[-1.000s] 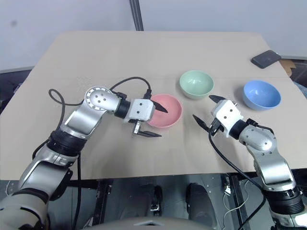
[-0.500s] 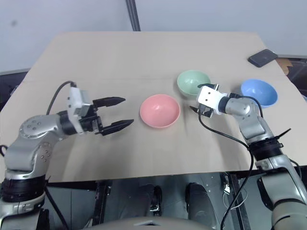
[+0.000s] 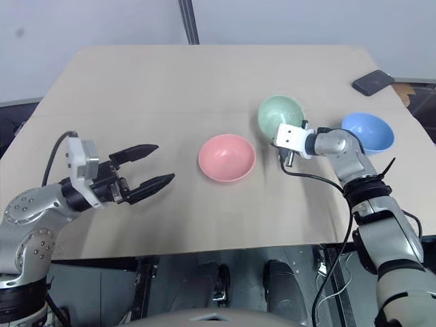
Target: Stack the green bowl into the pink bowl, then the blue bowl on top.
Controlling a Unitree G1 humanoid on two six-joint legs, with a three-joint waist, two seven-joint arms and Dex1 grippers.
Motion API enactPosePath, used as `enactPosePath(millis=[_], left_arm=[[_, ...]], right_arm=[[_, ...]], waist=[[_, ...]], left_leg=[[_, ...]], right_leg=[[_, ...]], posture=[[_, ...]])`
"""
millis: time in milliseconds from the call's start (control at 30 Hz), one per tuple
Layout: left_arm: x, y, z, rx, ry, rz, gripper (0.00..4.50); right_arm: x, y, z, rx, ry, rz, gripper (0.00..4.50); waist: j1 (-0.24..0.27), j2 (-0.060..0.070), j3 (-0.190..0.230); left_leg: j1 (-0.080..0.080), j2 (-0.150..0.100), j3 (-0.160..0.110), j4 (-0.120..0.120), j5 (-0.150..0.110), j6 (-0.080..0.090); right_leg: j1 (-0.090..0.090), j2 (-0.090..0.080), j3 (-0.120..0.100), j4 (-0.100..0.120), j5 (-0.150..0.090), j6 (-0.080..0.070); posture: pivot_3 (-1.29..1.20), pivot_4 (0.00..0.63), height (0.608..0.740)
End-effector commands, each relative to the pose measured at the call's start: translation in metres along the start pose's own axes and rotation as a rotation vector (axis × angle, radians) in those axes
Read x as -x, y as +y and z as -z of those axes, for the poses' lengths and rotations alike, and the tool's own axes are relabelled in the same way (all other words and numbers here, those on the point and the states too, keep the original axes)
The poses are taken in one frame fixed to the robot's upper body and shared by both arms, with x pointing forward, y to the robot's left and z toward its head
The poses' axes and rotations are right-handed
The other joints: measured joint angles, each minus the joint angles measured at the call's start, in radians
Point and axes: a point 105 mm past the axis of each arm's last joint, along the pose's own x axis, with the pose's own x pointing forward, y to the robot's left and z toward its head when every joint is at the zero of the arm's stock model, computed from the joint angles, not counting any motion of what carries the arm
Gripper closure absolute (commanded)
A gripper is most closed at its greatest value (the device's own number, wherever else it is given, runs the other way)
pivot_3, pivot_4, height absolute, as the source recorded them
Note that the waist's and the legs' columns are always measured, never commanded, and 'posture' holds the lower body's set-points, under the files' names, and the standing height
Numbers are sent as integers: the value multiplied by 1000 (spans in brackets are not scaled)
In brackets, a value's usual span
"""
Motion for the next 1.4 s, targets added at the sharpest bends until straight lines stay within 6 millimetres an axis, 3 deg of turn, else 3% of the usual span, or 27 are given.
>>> enactPosePath(millis=[33,233,367,467,600,700,833,933,967,1033,1100,1267,1333,1400], left_arm=[[-3,-1,-10,-48,-43,-7,0],[-6,3,-6,-55,-43,-17,0],[-7,6,-2,-48,-41,-24,0],[-9,8,0,-49,-43,-25,0],[-11,9,0,-47,-46,-23,0],[-12,7,-1,-49,-48,-17,0],[-9,8,-1,-47,-47,-17,0],[-11,7,-1,-47,-50,-16,0],[-12,7,-1,-48,-53,-14,0],[-14,6,-3,-48,-63,-8,0],[-18,5,-6,-50,-77,0,0],[-29,2,-6,-47,-91,38,0],[-31,2,-5,-46,-89,44,0],[-32,2,-5,-48,-85,54,0]], right_arm=[[10,-24,-24,86,-71,72,4490],[33,-17,-95,13,-389,-10,4490],[49,15,-141,-6,-512,-180,4490],[47,34,-152,-6,-500,-244,4490],[20,46,-137,-20,-372,-266,4490],[16,46,-125,-27,-317,-268,3474],[30,40,-123,-62,-316,-232,1502],[50,13,-131,-177,-372,-78,58],[58,3,-132,-221,-388,-24,58],[74,-12,-123,-280,-362,83,58],[88,-27,-98,-335,-288,218,58],[125,-61,7,-373,90,642,58],[133,-62,34,-416,180,725,58],[134,-51,67,-506,271,747,58]], waist=[[0,0,0],[0,2,1],[1,2,1],[3,2,1],[2,2,1],[3,2,1],[5,2,1],[4,2,1],[4,2,1],[4,2,1],[12,2,1],[26,1,0],[25,2,1],[21,2,1]], left_leg=[[0,0,0,0,0,0],[0,0,0,-1,0,0],[0,0,-1,-1,0,0],[0,0,-2,-1,0,0],[0,0,-2,-1,0,0],[0,0,-2,-1,0,-1],[-1,-1,-2,-1,0,0],[-2,-1,-2,-1,0,0],[-2,-1,-2,-1,0,0],[-1,-1,-3,-1,0,0],[-1,0,-3,-1,0,-1],[-1,-2,-3,-1,0,0],[-1,-2,-2,-1,0,0],[-1,-1,-1,-2,0,0]], right_leg=[[0,0,0,0,0,0],[-1,-1,-1,0,0,0],[0,-2,-2,0,0,0],[0,-4,-4,0,0,0],[0,-5,-4,0,-1,-4],[0,-3,-4,0,-1,-5],[0,-3,-4,0,-1,-4],[0,-3,-5,-1,1,-2],[0,-3,-5,-1,1,-2],[0,-3,-5,0,1,-2],[0,-4,-5,0,0,-3],[1,-4,-6,-1,-1,-5],[0,-3,-5,0,-1,-5],[-1,-2,-4,0,-1,-5]], posture=[[0,150,739],[0,150,739],[0,150,739],[0,150,739],[0,150,739],[0,150,739],[0,150,739],[0,150,739],[0,150,739],[0,150,739],[0,150,739],[0,150,739],[0,150,739],[0,150,739]])
